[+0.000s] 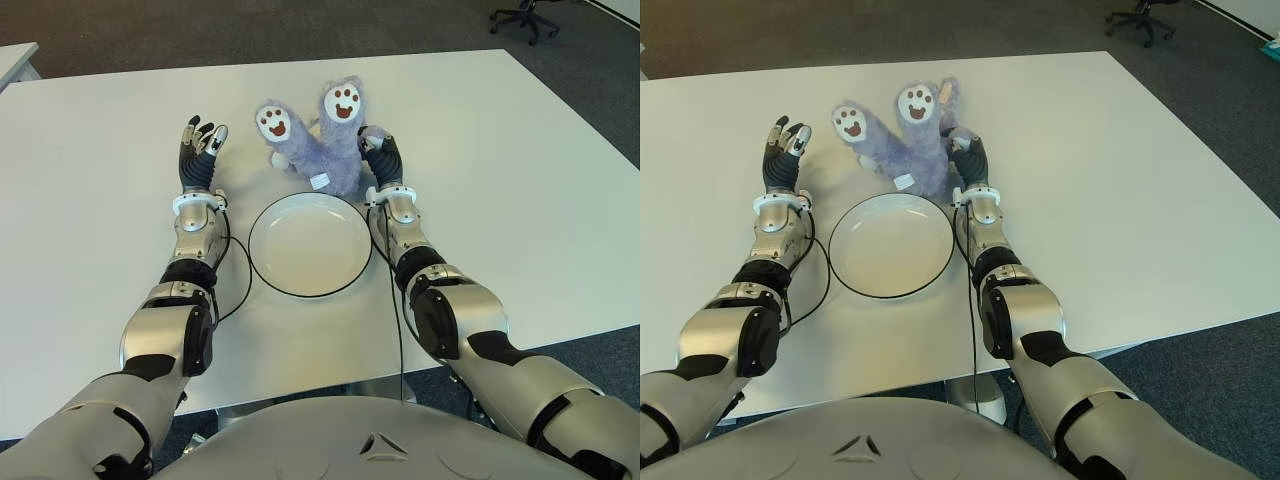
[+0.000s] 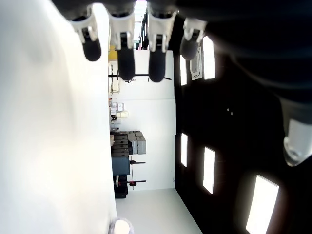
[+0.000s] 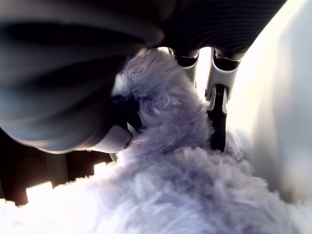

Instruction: Put the doll into the plate.

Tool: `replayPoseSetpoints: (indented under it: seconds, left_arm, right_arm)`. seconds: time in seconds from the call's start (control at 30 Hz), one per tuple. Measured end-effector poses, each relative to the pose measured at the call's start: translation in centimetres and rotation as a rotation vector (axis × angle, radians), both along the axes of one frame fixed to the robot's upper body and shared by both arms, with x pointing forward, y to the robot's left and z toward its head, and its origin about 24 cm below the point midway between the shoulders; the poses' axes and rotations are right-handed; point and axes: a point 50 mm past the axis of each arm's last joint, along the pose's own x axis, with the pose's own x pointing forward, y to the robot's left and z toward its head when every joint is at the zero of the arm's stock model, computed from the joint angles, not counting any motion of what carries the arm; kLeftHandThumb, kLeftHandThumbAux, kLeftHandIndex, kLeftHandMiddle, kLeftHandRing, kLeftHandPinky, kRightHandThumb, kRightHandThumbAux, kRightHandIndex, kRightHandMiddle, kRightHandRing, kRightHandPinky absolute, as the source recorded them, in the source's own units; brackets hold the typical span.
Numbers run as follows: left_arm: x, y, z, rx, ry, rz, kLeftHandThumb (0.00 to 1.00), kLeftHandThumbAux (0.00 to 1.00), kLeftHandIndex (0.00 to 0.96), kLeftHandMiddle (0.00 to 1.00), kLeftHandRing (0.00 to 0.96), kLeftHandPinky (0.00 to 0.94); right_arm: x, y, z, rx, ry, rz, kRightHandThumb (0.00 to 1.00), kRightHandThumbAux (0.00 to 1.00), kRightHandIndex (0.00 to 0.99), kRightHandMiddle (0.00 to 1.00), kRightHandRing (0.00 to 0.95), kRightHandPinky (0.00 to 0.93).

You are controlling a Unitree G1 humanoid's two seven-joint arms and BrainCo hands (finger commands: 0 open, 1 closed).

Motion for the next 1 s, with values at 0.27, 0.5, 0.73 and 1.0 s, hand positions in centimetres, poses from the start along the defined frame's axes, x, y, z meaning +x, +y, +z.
replayPoseSetpoints:
  seconds: [0.27,0.5,0.73,1.0]
  left_arm:
    - [0.1,-0.1,0.0,0.003,0.006,-0.004,0.0,0.454,0.079,0.178,0.152,0.084]
    - [0.2,-0.2,0.0,0.003,0.008,-0.005,0.0,0.458,0.088,0.184,0.155,0.071]
    - [0.2,-0.2,0.0,0.003,0.005,-0.006,0.0,0.453,0.077,0.185,0.154,0.048]
    - [0.3,-0.2,0.1,0.001,0.002,-0.005,0.0,0.457,0.065,0.187,0.163,0.087]
  right_arm:
    - [0.1,0.0,0.1,0.044,0.005,-0.016,1.0,0.664,0.413,0.419,0.506,0.566]
    - [0.1,-0.1,0.2,0.055,0.005,-0.035,1.0,0.669,0.389,0.411,0.497,0.558]
    - [0.2,-0.4,0.4,0.055,-0.004,-0.059,1.0,0.669,0.387,0.417,0.497,0.559]
    - [0.7,-0.4,1.5,0.061,-0.047,-0.079,1.0,0.668,0.39,0.415,0.498,0.56]
